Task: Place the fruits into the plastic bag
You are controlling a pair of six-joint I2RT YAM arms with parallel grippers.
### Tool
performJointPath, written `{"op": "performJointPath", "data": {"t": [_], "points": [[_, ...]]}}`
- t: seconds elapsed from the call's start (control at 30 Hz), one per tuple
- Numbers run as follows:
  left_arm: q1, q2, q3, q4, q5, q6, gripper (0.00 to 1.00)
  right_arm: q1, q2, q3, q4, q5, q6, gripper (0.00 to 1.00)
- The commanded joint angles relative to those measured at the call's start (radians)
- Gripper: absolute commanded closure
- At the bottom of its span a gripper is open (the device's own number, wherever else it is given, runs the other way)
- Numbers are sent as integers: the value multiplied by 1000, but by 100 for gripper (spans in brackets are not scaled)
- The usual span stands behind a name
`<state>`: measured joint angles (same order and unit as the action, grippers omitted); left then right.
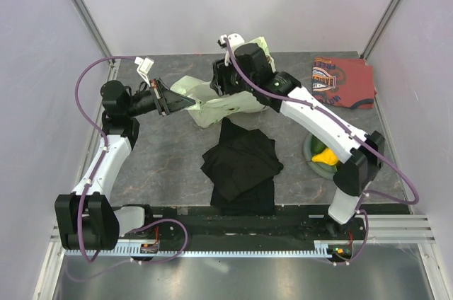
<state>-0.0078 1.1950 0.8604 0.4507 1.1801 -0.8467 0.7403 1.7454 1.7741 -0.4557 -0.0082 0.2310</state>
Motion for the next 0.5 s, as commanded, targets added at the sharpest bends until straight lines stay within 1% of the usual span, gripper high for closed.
{"op": "performJointPath", "data": {"t": [0.0,0.1,0.13,0.23,0.3,0.33,0.37,0.43,0.47], "points": [[3,-28,2,19,21,44,98,-16,120,158,-92,85,-13,47],[3,-22,2,19,23,44,98,-50,291,347,-168,76,-22,48],[3,-21,2,19,24,43,98,-73,328,463,-184,70,-19,47],[2,-23,2,19,26,43,98,-120,445,646,-180,27,10,47],[2,-21,0,19,26,44,98,-145,488,676,-103,-19,33,46],[2,-18,-1,19,24,44,98,-151,493,659,-65,-56,43,46],[0,-18,0,19,23,43,98,-159,496,644,15,-74,59,46],[-1,-14,-1,19,23,43,98,-171,493,610,92,-107,88,46],[-1,-14,-3,19,21,41,99,-176,490,608,98,-121,96,46]]}}
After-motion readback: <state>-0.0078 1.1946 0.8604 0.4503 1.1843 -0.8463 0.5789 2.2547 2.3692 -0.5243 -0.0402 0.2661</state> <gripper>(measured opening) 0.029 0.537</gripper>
